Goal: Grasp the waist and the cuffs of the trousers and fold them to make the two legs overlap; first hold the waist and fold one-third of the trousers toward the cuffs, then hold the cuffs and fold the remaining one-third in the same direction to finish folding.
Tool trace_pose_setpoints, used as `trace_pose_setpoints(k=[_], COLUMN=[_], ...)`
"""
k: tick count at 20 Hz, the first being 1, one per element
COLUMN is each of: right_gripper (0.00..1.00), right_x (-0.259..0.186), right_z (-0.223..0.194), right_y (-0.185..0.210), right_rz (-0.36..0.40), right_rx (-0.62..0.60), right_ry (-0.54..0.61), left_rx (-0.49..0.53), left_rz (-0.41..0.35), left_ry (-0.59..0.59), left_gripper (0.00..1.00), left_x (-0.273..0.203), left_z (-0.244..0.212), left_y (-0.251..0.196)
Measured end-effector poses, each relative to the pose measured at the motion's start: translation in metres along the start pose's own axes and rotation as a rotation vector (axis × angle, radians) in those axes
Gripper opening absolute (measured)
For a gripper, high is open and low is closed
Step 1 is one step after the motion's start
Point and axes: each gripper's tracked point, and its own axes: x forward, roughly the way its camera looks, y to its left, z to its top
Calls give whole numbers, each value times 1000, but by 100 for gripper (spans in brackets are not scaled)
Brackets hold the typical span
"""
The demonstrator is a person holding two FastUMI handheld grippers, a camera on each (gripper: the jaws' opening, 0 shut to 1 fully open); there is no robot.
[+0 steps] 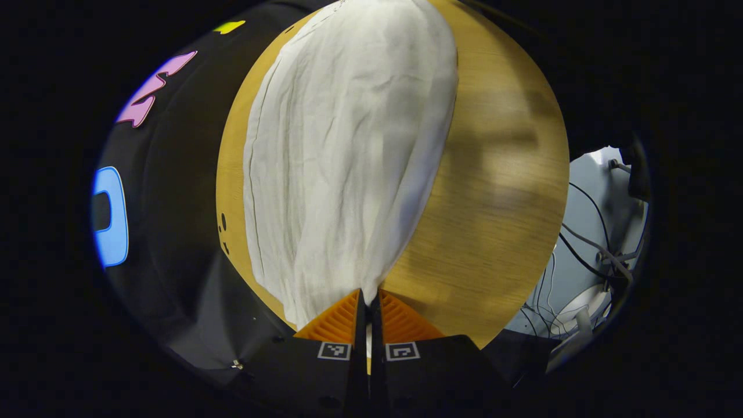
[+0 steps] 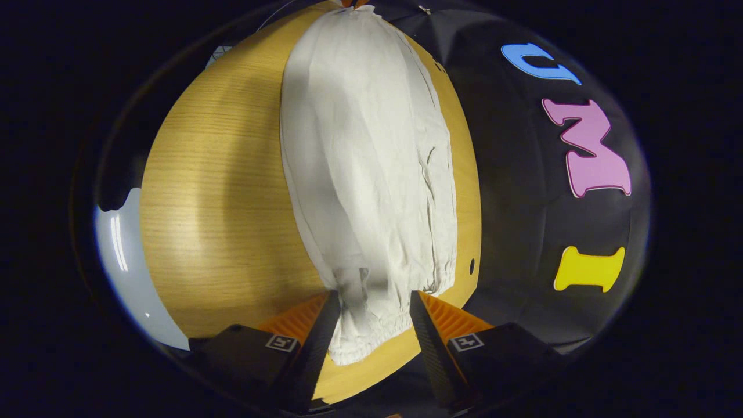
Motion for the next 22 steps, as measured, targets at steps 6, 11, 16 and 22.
trace_pose_setpoints(k=[6, 11, 16, 22], right_gripper=[8, 5, 5, 6], right_x=[4, -6, -22, -35], right_z=[-2, 0, 8, 23], right_y=[21, 18, -9, -80], right_rz=[100, 131, 99, -60], right_rx=[12, 46, 118, 250], right_ry=[24, 7, -37, -67], left_rx=[-25, -27, -43, -222], left_rz=[-37, -56, -25, 96], left_ry=[9, 13, -10, -87], left_gripper=[8, 6, 6, 6], left_x=[1, -1, -14, -48], left_z=[-1, -2, -1, 6], left_y=[1, 1, 6, 80])
